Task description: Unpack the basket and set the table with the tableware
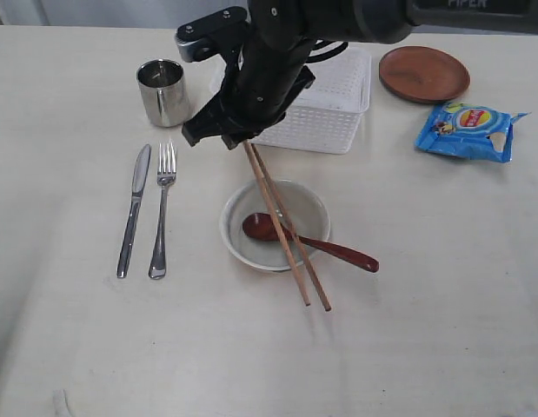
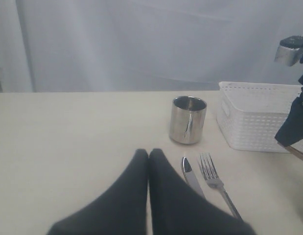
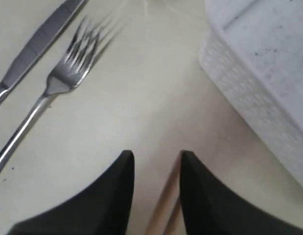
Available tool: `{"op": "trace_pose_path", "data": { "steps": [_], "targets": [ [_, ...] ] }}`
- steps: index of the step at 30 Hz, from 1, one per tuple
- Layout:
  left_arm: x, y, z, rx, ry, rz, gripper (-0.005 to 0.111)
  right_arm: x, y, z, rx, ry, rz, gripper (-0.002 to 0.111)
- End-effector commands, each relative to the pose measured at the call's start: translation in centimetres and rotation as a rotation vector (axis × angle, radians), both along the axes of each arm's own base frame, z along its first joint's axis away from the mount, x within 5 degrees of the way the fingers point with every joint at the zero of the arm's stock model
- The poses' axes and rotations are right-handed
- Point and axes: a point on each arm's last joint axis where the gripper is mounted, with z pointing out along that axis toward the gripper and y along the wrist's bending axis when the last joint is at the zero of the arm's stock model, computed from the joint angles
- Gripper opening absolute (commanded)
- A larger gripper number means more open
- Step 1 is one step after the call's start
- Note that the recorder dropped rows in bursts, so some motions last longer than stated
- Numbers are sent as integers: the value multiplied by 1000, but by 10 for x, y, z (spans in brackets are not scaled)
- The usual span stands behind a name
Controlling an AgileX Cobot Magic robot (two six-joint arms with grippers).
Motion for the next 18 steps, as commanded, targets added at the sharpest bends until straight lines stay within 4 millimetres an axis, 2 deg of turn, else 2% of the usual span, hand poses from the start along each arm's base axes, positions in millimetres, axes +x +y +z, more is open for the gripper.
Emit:
{"op": "trace_pose_path", "data": {
  "steps": [1, 7, 14, 18],
  "targets": [
    [0, 0, 0, -6, -11, -1, 0, 9, -3, 1, 15, -45, 28, 32],
    [0, 0, 0, -6, -11, -1, 0, 11, 5, 3, 99, -76, 47, 32],
    [0, 0, 0, -6, -11, -1, 0, 14, 5, -14, 68, -52, 50, 32],
    [0, 0, 0, -6, -11, -1, 0, 15, 6, -16, 71, -52, 53, 32]
  ]
}}
